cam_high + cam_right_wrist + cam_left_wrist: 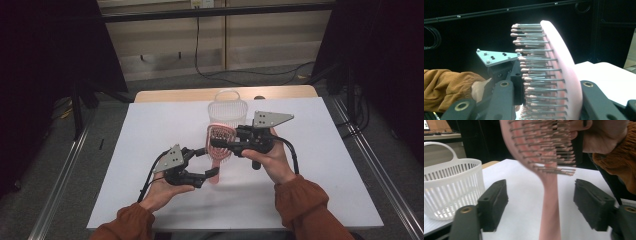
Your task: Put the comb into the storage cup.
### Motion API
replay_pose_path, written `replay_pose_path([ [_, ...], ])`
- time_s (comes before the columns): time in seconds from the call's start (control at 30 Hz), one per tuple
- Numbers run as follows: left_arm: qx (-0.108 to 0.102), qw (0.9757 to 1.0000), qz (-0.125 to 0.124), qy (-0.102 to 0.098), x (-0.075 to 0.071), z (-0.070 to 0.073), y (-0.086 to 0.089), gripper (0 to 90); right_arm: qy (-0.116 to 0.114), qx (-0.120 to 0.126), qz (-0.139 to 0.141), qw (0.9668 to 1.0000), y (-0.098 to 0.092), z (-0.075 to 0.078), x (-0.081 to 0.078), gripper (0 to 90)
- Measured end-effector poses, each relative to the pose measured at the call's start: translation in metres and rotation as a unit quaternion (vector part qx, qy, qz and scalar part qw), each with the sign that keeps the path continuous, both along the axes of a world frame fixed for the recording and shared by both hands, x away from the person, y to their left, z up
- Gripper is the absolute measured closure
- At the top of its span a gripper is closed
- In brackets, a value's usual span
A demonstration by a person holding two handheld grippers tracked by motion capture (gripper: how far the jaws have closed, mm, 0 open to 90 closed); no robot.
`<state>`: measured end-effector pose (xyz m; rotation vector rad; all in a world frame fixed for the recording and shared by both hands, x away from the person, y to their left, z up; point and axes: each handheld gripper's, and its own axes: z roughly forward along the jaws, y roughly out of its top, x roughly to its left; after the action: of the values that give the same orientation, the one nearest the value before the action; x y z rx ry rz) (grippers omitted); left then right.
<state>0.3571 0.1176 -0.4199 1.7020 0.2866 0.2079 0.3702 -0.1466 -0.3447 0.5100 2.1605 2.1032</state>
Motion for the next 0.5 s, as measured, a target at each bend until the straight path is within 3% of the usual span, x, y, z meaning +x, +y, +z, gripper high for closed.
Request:
replay_pose_path([
  [0.2,0.004,0.9999,0.015,-0.001,0.0002,0.0004,0.0010,11.0,-0.001,0.000,-0.010,1.0000,-0.0030,0.0017,-0.0001,63.7],
  [0.3,0.005,0.9995,0.030,0.008,0.0010,0.0006,0.0026,2.7,-0.002,0.000,-0.013,0.9999,-0.0042,0.0019,0.0000,63.7],
  [0.5,0.001,0.9987,0.046,0.020,0.0030,0.0010,0.0081,2.7,-0.003,0.000,-0.025,0.9997,-0.0069,0.0026,0.0005,63.7],
])
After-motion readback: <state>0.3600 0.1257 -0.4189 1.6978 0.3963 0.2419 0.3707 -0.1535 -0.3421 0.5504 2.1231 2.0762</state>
